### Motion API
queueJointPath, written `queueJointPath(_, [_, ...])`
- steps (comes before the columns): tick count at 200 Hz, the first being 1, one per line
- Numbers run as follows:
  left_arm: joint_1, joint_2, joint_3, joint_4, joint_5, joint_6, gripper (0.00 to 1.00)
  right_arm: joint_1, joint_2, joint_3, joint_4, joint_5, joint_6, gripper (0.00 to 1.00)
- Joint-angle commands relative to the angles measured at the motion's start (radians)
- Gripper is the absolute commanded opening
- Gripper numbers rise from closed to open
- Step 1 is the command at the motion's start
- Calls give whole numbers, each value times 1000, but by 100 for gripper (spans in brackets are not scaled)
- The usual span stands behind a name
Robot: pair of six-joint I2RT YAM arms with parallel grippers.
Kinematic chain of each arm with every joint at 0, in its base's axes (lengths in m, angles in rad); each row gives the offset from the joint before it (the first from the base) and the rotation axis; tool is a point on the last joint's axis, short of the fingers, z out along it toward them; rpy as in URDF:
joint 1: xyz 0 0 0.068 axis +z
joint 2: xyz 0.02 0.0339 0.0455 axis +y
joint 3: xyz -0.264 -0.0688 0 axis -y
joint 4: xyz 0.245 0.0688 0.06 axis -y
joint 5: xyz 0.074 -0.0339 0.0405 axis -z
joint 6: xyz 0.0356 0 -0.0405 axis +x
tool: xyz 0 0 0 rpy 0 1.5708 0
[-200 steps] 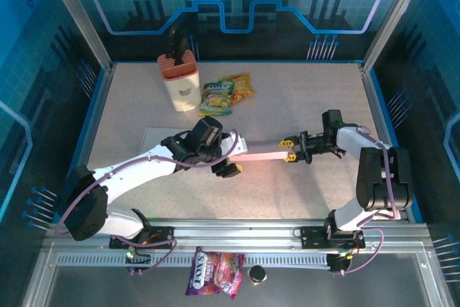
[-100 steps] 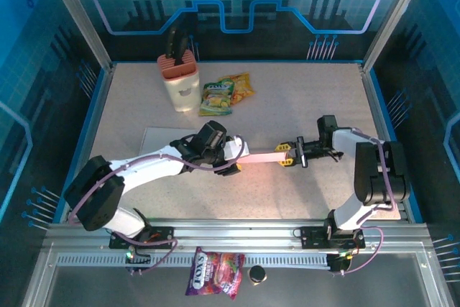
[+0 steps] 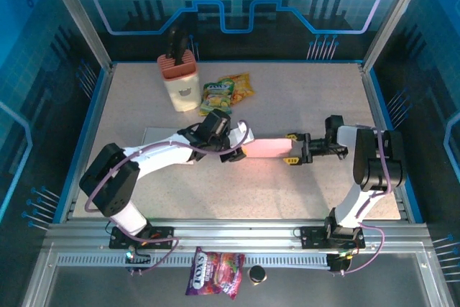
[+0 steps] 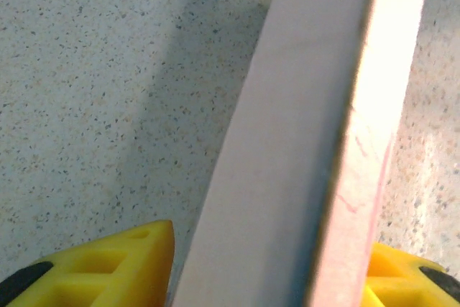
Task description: Fold the paper box
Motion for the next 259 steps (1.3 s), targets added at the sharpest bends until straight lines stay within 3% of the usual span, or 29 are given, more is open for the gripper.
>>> queueJointPath(1, [34, 43, 88, -115, 116, -75, 45, -27, 1, 67, -46, 3, -15, 64])
queueJointPath(33, [59, 86, 156, -174, 179, -135, 44, -45, -28, 114, -34, 39, 22, 66])
queueJointPath(71, [61, 99, 177, -194, 180, -141, 44, -61, -65, 178, -112, 103, -21, 67])
queueJointPath(97, [60, 103, 194, -224, 153, -147, 44, -106, -189, 210, -196, 271, -77, 66])
queueJointPath(119, [51, 98, 198, -242, 107, -169, 44, -106, -358, 233, -280, 504, -129, 64])
queueJointPath(139, [32, 92, 187, -250, 70, -177, 44, -30, -540, 167, -210, 665, -106, 59])
queueJointPath(161, [8, 78, 165, -240, 36, -187, 44, 133, -705, 22, -13, 778, -4, 54])
queueJointPath(200, [-22, 54, 145, -216, -12, -192, 45, 433, -780, -124, 252, 953, 174, 54])
queueJointPath(231, [-39, 51, 144, -210, -37, -184, 45, 484, -736, -227, 461, 951, 269, 55])
queueJointPath(259, [-56, 50, 150, -213, -58, -175, 45, 490, -694, -235, 516, 939, 275, 55])
